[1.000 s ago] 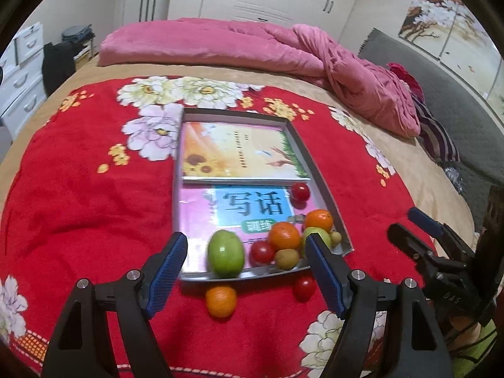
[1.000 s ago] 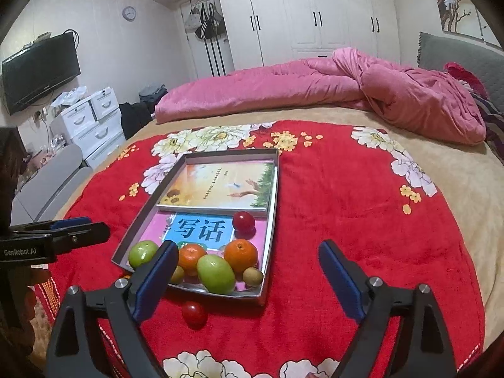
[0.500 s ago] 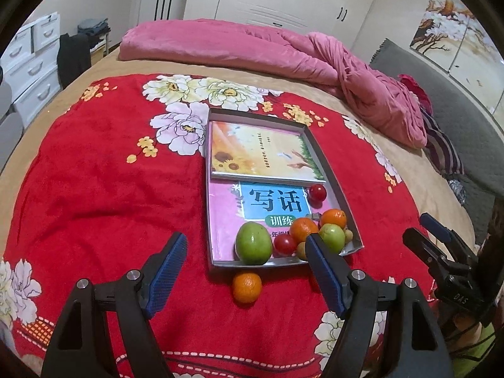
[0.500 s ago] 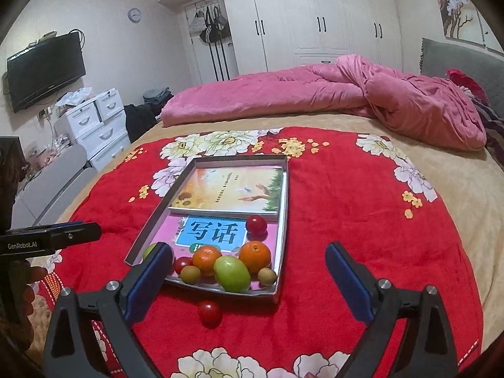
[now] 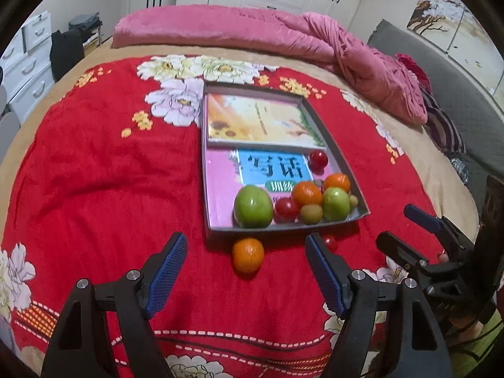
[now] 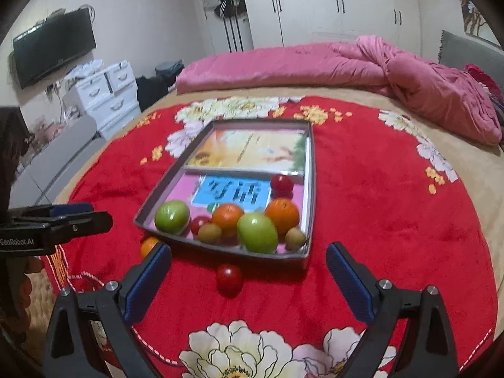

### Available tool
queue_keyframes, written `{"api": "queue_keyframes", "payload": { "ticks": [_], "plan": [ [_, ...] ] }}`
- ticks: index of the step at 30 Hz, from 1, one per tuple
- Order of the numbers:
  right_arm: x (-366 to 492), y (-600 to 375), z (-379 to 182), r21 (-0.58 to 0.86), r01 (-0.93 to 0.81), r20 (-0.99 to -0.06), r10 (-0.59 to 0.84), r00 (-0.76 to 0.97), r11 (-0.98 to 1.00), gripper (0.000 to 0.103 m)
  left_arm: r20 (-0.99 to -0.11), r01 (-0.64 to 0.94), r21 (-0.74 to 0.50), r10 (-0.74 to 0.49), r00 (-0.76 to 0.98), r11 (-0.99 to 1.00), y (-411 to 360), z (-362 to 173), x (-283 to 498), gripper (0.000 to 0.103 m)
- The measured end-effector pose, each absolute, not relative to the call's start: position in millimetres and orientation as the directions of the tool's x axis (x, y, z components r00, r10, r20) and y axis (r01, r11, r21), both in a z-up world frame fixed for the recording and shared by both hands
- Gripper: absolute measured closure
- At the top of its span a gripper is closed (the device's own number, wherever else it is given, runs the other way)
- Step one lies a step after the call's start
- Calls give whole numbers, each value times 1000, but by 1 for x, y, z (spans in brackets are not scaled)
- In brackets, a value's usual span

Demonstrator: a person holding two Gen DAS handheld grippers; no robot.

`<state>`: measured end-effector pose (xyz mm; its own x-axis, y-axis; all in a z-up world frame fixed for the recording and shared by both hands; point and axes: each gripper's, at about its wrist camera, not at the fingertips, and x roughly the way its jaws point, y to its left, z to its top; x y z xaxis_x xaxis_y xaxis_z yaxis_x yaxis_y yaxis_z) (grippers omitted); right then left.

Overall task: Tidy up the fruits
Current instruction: 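Withdraw both tools toward the remaining tomato and small orange, then grasp the red cherry tomato with the right tool while the left tool grasps the small orange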

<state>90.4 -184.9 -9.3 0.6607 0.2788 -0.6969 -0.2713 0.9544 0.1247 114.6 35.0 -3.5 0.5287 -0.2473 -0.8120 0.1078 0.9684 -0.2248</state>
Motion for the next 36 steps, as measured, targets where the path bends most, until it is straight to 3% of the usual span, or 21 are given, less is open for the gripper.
{"api": "queue_keyframes", "payload": {
  "ticks": [18, 21, 23, 25, 29, 32, 36],
  "plan": [
    [94, -163, -74, 105, -249, -809, 228, 542, 963, 5, -871, 118, -210, -241, 429, 970, 21, -59, 120, 25],
    [102, -165, -82, 119, -233, -819, 228, 526, 965, 18, -872, 131, -223, -258, 416, 966, 17, -64, 121, 39],
    [108, -165, -88, 133, -231, -827, 236, 510, 964, 29, -871, 136, -235, -271, 409, 962, 16, -67, 123, 42],
    [110, -163, -91, 130, -235, -829, 236, 507, 963, 32, -870, 135, -238, -273, 411, 962, 16, -68, 125, 46],
    [114, -156, -91, 121, -269, -822, 248, 513, 956, 60, -864, 126, -260, -289, 412, 957, 17, -70, 132, 54],
    [115, -152, -91, 123, -298, -820, 266, 507, 947, 72, -861, 124, -270, -297, 413, 955, 16, -72, 136, 57],
    [110, -146, -88, 146, -345, -818, 310, 484, 927, 74, -864, 127, -254, -284, 416, 959, 12, -77, 141, 60]
  ]
}}
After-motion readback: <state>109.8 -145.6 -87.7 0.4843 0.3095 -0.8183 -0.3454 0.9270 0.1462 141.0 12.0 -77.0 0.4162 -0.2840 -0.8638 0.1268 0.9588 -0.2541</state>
